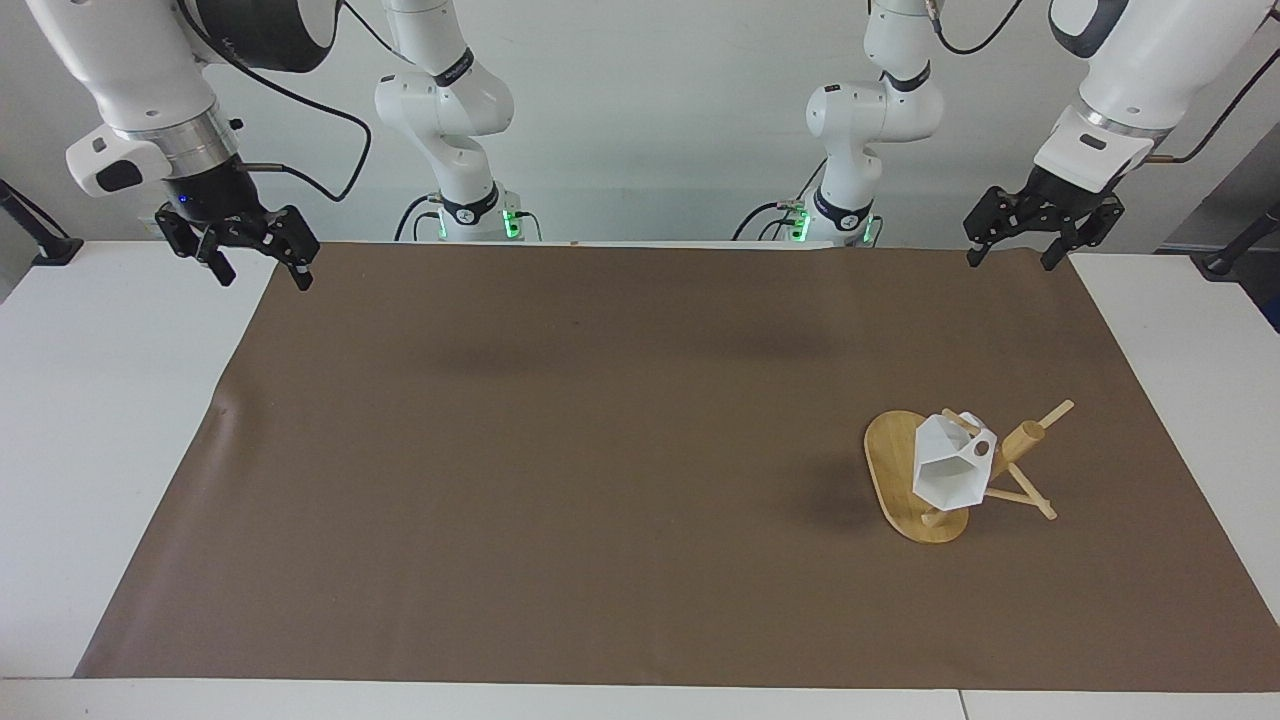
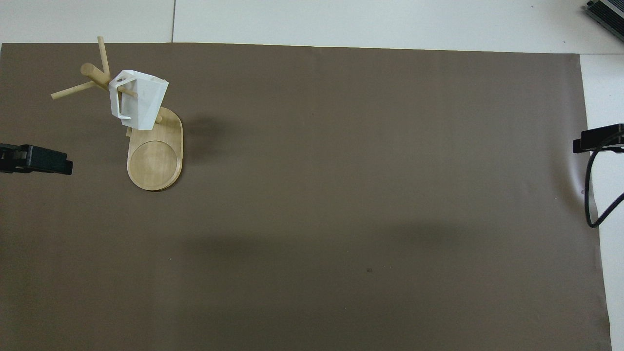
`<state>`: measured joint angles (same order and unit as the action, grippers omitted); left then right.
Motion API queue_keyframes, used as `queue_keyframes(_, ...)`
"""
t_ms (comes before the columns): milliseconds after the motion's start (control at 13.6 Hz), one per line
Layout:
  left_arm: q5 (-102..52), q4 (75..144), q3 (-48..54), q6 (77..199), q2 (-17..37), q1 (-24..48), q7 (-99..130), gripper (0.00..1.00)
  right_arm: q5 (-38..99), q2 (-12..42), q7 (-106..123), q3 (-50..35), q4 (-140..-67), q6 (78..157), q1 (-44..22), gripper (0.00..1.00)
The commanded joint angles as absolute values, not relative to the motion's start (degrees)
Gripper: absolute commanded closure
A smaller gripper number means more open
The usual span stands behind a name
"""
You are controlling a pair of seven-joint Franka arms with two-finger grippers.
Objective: Hang cup on rack
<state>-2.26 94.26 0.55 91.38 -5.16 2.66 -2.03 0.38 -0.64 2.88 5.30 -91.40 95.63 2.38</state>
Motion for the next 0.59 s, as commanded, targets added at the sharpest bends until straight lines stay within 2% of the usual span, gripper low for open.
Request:
queue_keyframes(0, -2.8, 95.1, 2.1, 91.0, -6.3, 2.1, -2.7, 0.0, 0.0, -1.5, 2.0, 5.0, -92.2, 94.9, 2.4, 0.0)
queue_keyframes(515, -2.9, 94.7, 1.6, 89.8, -6.6, 1.7, -2.7, 0.0, 0.0, -1.6, 2.0, 5.0, -92.1, 94.9, 2.4, 0.0)
